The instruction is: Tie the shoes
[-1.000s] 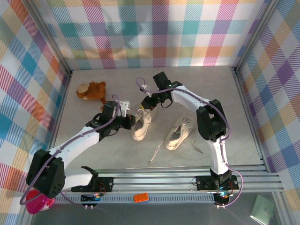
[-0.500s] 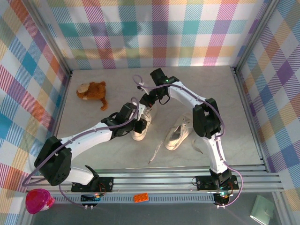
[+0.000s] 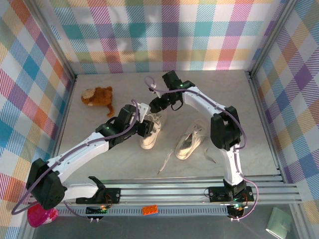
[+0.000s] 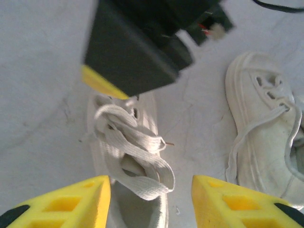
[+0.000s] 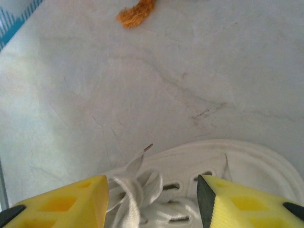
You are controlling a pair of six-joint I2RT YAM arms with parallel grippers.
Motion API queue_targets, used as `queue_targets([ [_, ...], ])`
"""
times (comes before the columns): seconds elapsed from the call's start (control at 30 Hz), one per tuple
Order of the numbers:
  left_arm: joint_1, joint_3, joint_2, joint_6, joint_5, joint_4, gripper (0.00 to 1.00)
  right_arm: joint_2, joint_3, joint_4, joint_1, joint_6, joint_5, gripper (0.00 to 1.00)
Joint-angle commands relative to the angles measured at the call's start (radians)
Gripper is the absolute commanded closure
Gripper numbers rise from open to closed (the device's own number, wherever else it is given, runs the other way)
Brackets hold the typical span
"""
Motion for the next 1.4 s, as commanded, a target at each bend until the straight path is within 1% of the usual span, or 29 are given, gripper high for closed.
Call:
queue_targets([
  [0.0,0.052,0.023,-0.051,-0.01,-0.027,-0.065,0.51,-0.141,-0.086,0.049,0.006,0.143,0.08,0.46],
  [0.07,0.092,0.025,-0.069,-0.039,-0.014,-0.068,0.51,-0.206,-0.178,0.075,0.009,0.21,0.105,0.46],
  [0.13,0.15,0.033,-0.075,-0.083,0.017,-0.075,0.46,-0.28,-0.284,0.096,0.027,0.276,0.141,0.46],
  [0.2,0.219,0.055,-0.048,-0.107,0.086,-0.096,0.43,-0.344,-0.382,0.108,0.066,0.328,0.196,0.45],
  [0.23,0.253,0.075,-0.023,-0.111,0.137,-0.106,0.41,-0.374,-0.429,0.115,0.089,0.358,0.224,0.44],
  [0.3,0.316,0.127,0.056,-0.074,0.298,-0.136,0.4,-0.416,-0.512,0.134,0.136,0.425,0.256,0.43],
  [0.33,0.334,0.167,0.11,-0.048,0.362,-0.159,0.4,-0.429,-0.546,0.148,0.166,0.457,0.268,0.42],
  [0.43,0.353,0.255,0.25,0.013,0.479,-0.182,0.4,-0.433,-0.606,0.191,0.229,0.516,0.299,0.4],
  [0.5,0.356,0.295,0.324,0.031,0.543,-0.17,0.4,-0.418,-0.612,0.205,0.249,0.532,0.321,0.39],
  [0.63,0.359,0.361,0.451,0.034,0.596,-0.146,0.39,-0.383,-0.6,0.228,0.259,0.537,0.349,0.38],
  [0.7,0.363,0.384,0.491,0.024,0.612,-0.141,0.4,-0.361,-0.578,0.226,0.259,0.535,0.348,0.38],
  [0.87,0.379,0.392,0.522,-0.009,0.623,-0.095,0.4,-0.291,-0.508,0.198,0.259,0.517,0.356,0.37],
  [1.0,0.399,0.406,0.541,-0.022,0.626,-0.089,0.4,-0.237,-0.456,0.185,0.259,0.509,0.338,0.37],
  [1.03,0.404,0.407,0.545,-0.027,0.631,-0.083,0.4,-0.23,-0.452,0.187,0.259,0.508,0.335,0.39],
  [1.07,0.41,0.409,0.547,-0.032,0.635,-0.078,0.4,-0.227,-0.451,0.187,0.259,0.506,0.338,0.44],
  [1.13,0.414,0.411,0.552,-0.041,0.635,-0.075,0.4,-0.228,-0.458,0.182,0.259,0.501,0.35,0.56],
  [1.2,0.42,0.412,0.557,-0.053,0.634,-0.071,0.4,-0.231,-0.468,0.17,0.259,0.492,0.363,0.7],
  [1.3,0.428,0.405,0.564,-0.075,0.653,-0.052,0.4,-0.253,-0.498,0.169,0.259,0.484,0.377,0.87],
  [1.37,0.431,0.401,0.574,-0.09,0.671,-0.041,0.4,-0.271,-0.527,0.183,0.259,0.483,0.377,0.91],
])
